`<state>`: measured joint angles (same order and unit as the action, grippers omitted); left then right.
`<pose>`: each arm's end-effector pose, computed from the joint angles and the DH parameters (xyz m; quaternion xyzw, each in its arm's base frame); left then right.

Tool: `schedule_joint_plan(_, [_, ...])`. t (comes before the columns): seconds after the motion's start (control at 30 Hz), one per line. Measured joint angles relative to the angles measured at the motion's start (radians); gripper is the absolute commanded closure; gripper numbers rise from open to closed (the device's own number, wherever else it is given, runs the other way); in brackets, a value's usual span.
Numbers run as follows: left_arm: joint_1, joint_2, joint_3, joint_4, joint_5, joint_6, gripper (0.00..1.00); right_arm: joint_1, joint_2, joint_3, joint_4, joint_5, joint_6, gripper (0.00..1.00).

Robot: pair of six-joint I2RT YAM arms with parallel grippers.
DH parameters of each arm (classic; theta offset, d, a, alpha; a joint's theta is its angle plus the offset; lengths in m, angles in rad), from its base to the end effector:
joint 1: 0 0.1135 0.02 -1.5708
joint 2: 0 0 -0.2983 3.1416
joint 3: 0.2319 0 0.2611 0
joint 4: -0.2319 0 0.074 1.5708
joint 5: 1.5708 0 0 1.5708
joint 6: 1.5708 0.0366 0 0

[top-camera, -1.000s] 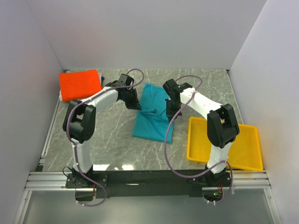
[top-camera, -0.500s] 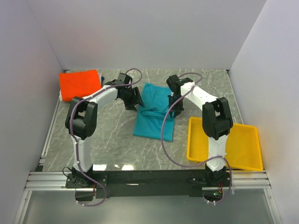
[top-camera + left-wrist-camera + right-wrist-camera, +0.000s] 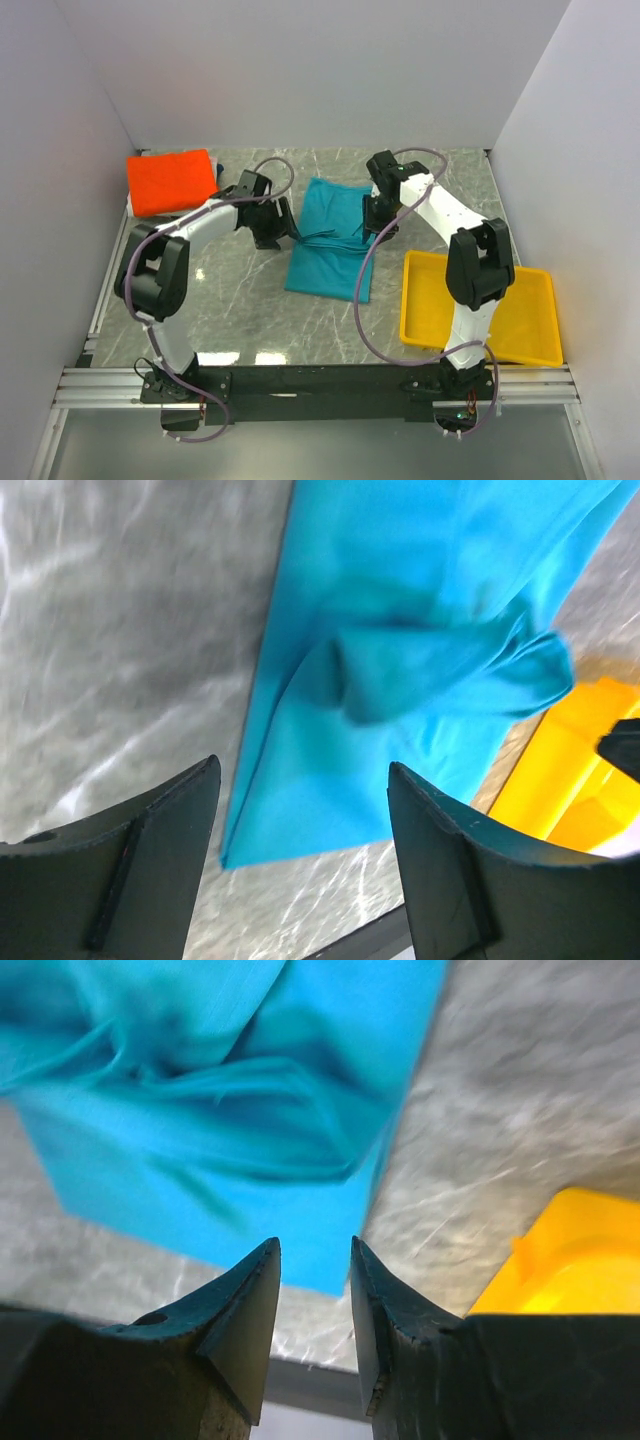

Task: Fold and stack the t-shirts
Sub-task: Fold the tshirt

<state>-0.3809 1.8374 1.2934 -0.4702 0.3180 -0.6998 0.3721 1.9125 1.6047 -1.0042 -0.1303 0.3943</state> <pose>0.3713 -0.1610 0.2287 -0.1078 0.9443 -0.2701 0.1543 0.3788 0.1530 0.2681 0.0026 0.9896 0.1080 0.0953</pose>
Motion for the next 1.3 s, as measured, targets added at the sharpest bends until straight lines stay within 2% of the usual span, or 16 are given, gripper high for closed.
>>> schedule_joint_plan(0.27, [-0.049, -0.060, -0.163, 0.043, -0.002, 0.006, 0.29, 0.077, -0.019, -0.023, 0.024, -0.103, 0.001, 0.61])
schedule_joint_plan(0.4, [-0.117, -0.060, -0.169, 0.033, -0.029, 0.009, 0.29, 0.110, 0.023, -0.021, 0.035, -0.135, 0.001, 0.61])
schedule_joint_plan(0.57, [-0.142, -0.059, -0.175, 0.011, -0.080, 0.007, 0.32, 0.129, 0.113, -0.015, 0.038, -0.152, 0.000, 0.61])
schedule_joint_plan(0.83, [-0.153, -0.050, -0.180, -0.037, -0.148, 0.009, 0.43, 0.134, 0.161, -0.008, 0.053, -0.159, 0.005, 0.61])
schedule_joint_plan(1.1, [-0.166, -0.045, -0.188, -0.039, -0.156, 0.027, 0.46, 0.129, 0.256, 0.142, 0.079, -0.087, 0.035, 0.62])
schedule_joint_plan(1.3, [-0.174, -0.081, -0.239, 0.007, -0.151, 0.027, 0.44, 0.104, 0.380, 0.346, 0.060, -0.008, 0.062, 0.62])
